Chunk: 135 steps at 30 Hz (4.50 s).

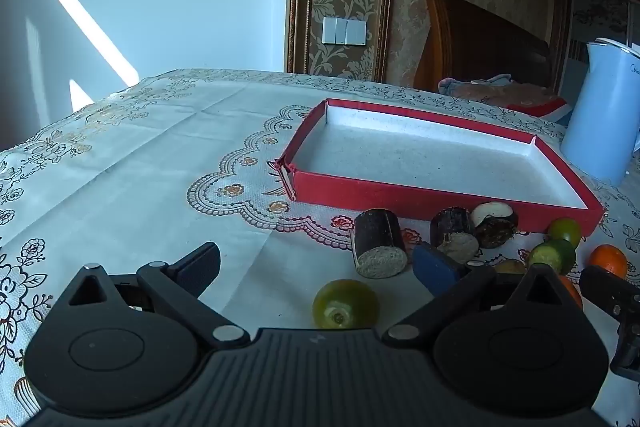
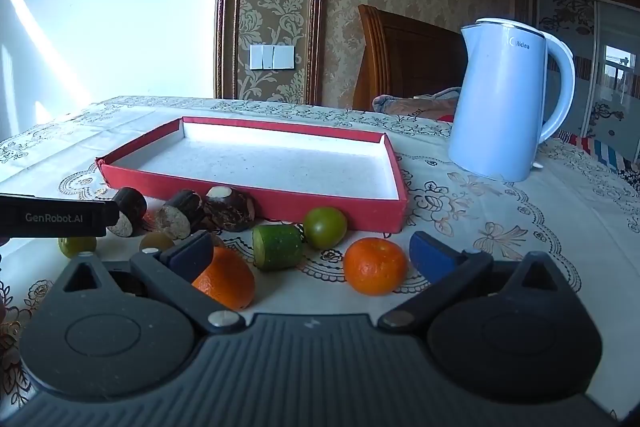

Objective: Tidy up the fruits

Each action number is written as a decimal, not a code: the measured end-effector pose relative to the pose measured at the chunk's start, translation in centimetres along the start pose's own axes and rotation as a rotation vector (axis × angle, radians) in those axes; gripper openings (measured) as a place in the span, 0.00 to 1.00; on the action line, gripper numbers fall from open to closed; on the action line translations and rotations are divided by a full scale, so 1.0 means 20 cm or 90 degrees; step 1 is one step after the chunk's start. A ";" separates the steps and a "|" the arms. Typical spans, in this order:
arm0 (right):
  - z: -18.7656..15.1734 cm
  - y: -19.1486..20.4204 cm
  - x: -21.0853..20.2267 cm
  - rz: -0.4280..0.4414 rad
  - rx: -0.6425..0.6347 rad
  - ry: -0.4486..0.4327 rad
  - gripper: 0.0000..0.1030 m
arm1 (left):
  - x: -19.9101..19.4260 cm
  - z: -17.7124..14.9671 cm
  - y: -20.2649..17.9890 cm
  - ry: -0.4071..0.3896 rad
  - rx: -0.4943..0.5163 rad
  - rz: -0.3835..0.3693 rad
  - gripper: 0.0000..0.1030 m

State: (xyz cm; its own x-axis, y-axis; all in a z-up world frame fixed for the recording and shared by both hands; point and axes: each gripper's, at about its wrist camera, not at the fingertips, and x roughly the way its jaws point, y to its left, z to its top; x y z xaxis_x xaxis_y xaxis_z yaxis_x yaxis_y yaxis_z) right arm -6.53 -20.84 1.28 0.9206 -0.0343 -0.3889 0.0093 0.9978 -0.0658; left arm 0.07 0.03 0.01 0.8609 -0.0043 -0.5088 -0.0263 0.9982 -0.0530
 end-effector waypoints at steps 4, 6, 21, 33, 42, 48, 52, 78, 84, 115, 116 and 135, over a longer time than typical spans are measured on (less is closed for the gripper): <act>0.00 -0.01 -0.01 -0.001 0.003 0.001 1.00 | 0.00 0.00 0.00 -0.004 0.001 0.000 1.00; 0.00 -0.01 -0.01 0.000 0.005 0.001 1.00 | 0.00 -0.01 0.01 -0.004 0.003 0.002 1.00; -0.01 -0.02 -0.03 0.001 0.015 -0.020 1.00 | 0.00 0.00 0.00 -0.010 0.013 0.028 1.00; -0.01 -0.02 -0.03 0.006 0.019 -0.023 1.00 | -0.02 0.00 0.00 -0.018 0.007 0.038 1.00; -0.01 -0.02 -0.03 0.006 0.020 -0.025 1.00 | -0.01 0.00 0.00 -0.014 0.006 0.044 1.00; -0.01 -0.02 -0.03 0.007 0.020 -0.025 1.00 | -0.01 0.00 0.00 -0.015 0.006 0.045 1.00; -0.01 -0.02 -0.03 0.007 0.020 -0.026 1.00 | -0.01 -0.01 -0.01 -0.015 0.005 0.046 1.00; -0.01 -0.04 -0.04 0.008 0.026 -0.028 1.00 | -0.02 0.00 0.01 -0.019 -0.002 0.038 1.00; 0.00 -0.07 -0.04 0.019 0.052 -0.029 1.00 | -0.02 0.00 0.00 -0.021 0.008 0.028 1.00; 0.00 -0.21 -0.01 0.085 0.024 0.010 1.00 | 0.00 -0.01 -0.05 -0.010 0.034 0.033 1.00; 0.00 -0.21 0.00 0.083 0.022 0.010 1.00 | 0.00 -0.01 -0.05 -0.010 0.034 0.033 1.00; 0.01 -0.29 0.06 0.114 0.011 0.050 1.00 | 0.00 -0.01 -0.05 -0.006 0.040 0.038 1.00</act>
State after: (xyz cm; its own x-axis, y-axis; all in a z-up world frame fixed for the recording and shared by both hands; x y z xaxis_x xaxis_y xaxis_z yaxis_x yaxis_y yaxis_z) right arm -5.36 -26.57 1.37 0.8749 0.1408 -0.4634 -0.1452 0.9890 0.0263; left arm -0.03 -0.99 -0.08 0.8632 0.0559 -0.5017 -0.0465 0.9984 0.0312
